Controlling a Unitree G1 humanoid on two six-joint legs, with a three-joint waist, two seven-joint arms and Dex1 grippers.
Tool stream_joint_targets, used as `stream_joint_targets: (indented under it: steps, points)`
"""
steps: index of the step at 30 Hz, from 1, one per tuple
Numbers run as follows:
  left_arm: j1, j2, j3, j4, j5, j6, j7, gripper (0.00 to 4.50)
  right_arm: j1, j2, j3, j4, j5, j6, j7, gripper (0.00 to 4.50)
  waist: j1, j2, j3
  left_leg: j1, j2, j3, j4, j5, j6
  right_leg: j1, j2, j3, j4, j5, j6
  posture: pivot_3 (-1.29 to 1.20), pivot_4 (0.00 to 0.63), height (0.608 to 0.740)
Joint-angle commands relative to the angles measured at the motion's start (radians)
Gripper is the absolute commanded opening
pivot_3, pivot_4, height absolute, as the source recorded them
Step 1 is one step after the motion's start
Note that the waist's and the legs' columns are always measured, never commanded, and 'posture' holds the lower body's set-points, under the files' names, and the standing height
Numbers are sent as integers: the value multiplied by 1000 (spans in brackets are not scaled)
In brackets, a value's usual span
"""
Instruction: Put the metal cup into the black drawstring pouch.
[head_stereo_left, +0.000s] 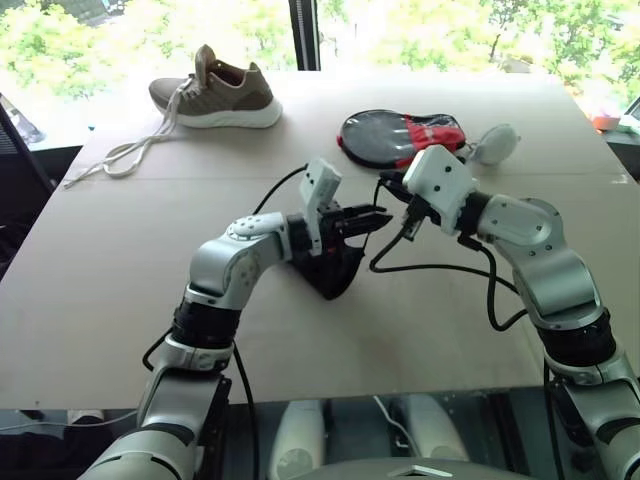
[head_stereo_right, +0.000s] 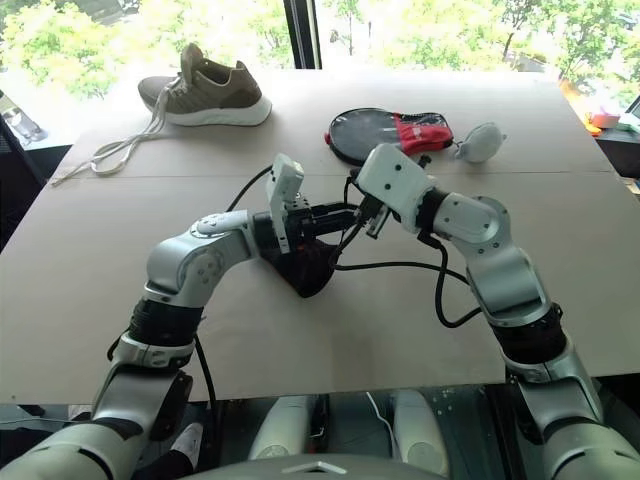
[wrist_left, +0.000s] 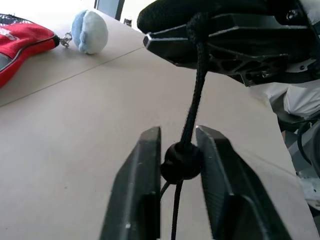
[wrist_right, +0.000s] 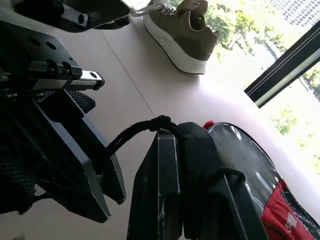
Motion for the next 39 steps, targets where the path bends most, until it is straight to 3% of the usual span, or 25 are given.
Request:
stream_joint_targets:
  steps: [1,6,11,17,23,24,25,27,28,29,35,39]
  points:
    - [-14,-11,3,-20,0,-13,-19,184,-23,-6,-43,-21,8,2,-24,0,0,0,0,0,0,0,0,0,0,0,0,0,0,0,0,0,150,740]
    - [15,8,4,-42,2,35,-2,184,-20,-40,-146,187,1,-22,-94,0,2,0,0,0,0,0,0,0,0,0,0,0,0,0,0,0,150,740]
    - [84,48,-2,-97,14,85,26,184,-84,-113,-231,556,-41,-103,-210,0,-1,0,0,0,0,1,0,0,0,0,0,1,0,0,0,0,150,740]
    - [127,62,-22,-117,40,118,69,184,-198,-194,-202,962,-99,-290,-277,0,-7,1,1,0,0,3,-1,0,0,-1,0,3,0,0,0,0,150,740]
    - [144,59,-63,-120,130,37,128,184,-176,-173,-171,954,-63,-361,-178,0,-4,2,1,0,0,3,-2,0,0,-2,0,4,0,0,0,0,150,740]
    - [150,53,-60,-119,134,10,124,184,-135,-180,-154,890,-41,-338,-104,0,-4,2,1,0,0,3,-2,0,0,-2,0,4,0,0,0,0,150,740]
    - [152,34,-24,-121,99,15,128,184,-94,-186,-150,827,-22,-325,-58,286,0,2,0,1,0,4,-2,0,0,-2,0,4,0,0,0,0,150,740]
    - [161,8,57,-154,8,28,118,1202,-3,-206,-153,693,23,-272,20,940,0,2,0,0,1,3,-2,0,0,-2,0,3,0,0,0,0,150,740]
    - [165,2,79,-167,-13,29,117,1437,24,-213,-157,653,36,-252,35,1273,0,2,0,0,1,3,-2,0,0,-2,0,3,0,0,0,0,150,740]
    - [169,-4,114,-191,-34,33,139,1992,73,-223,-178,588,62,-228,48,1889,-3,2,0,0,1,3,-2,0,0,-2,0,3,0,0,0,0,150,740]
    - [207,1,281,-344,-134,101,280,4469,350,-225,-365,241,265,-148,88,4475,-1,4,1,0,2,2,-2,0,0,-2,0,3,1,0,0,0,150,740]
    - [303,-4,343,-422,-74,-17,345,4469,508,-179,-441,64,369,-151,77,4475,-1,4,1,2,1,3,-2,0,0,-1,0,4,0,0,0,0,150,740]
